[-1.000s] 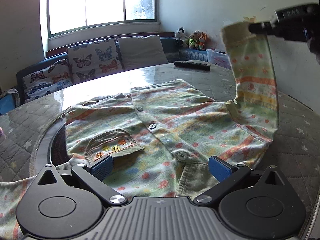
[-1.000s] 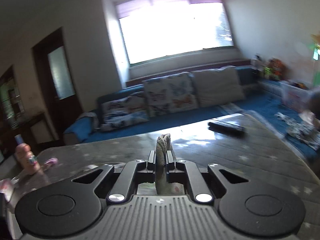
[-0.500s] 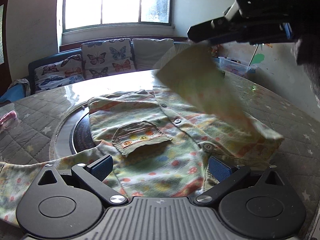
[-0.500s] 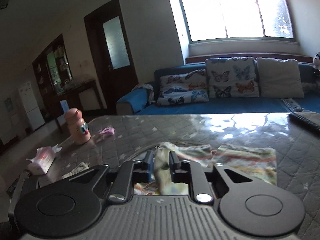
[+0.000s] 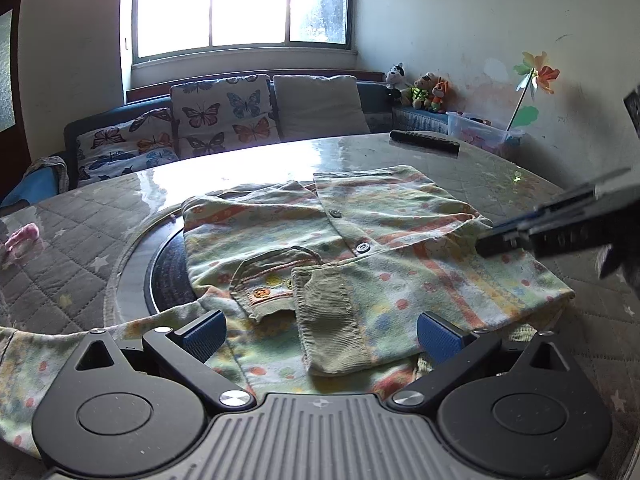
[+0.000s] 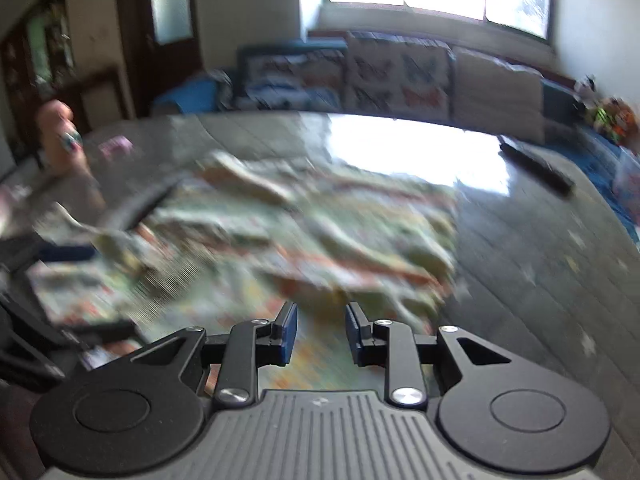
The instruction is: Fold clothes
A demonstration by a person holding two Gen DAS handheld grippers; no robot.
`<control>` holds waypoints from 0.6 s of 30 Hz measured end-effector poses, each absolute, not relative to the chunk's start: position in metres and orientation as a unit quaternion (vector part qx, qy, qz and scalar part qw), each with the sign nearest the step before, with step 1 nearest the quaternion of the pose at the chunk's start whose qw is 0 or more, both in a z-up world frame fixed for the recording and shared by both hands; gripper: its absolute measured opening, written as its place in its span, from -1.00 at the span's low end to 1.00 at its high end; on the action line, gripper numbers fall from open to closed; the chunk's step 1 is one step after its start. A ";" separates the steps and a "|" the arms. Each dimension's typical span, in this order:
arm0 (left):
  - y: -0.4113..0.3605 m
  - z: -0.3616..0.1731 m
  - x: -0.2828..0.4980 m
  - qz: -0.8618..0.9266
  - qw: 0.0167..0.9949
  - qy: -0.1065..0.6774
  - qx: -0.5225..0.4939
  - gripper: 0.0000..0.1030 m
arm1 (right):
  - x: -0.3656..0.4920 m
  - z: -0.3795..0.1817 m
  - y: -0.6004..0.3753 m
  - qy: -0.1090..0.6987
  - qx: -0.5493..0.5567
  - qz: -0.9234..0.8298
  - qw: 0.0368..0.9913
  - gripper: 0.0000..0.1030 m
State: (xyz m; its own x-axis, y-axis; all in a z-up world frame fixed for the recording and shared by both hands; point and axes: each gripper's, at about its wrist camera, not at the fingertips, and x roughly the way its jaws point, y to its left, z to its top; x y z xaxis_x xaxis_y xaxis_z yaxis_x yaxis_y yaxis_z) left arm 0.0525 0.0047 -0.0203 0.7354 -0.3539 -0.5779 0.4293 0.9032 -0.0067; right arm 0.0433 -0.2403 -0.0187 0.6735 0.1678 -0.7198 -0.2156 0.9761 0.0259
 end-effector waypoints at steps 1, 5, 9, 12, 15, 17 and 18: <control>0.001 -0.020 0.054 -0.208 0.930 0.297 0.067 1.00 | 0.044 -0.023 -0.243 0.395 -0.029 0.101 0.913 -0.49; -0.012 -0.019 0.063 -0.196 0.931 0.299 0.077 1.00 | 0.043 -0.033 -0.253 0.404 -0.020 0.098 0.909 -0.48; -0.020 -0.024 0.073 -0.177 0.931 0.308 0.087 1.00 | 0.044 -0.039 -0.256 0.408 -0.017 0.099 0.908 -0.47; -0.022 -0.030 0.077 -0.169 0.928 0.318 0.092 1.00 | 0.047 -0.042 -0.254 0.405 -0.022 0.103 0.908 -0.46; -0.023 -0.035 0.078 -0.164 0.926 0.325 0.100 1.00 | 0.049 -0.044 -0.254 0.404 -0.021 0.106 0.908 -0.46; -0.023 -0.037 0.079 -0.162 0.925 0.329 0.101 1.00 | 0.049 -0.044 -0.255 0.403 -0.020 0.108 0.909 -0.46; -0.024 -0.038 0.079 -0.161 0.924 0.331 0.102 1.00 | 0.049 -0.044 -0.255 0.402 -0.021 0.109 0.909 -0.46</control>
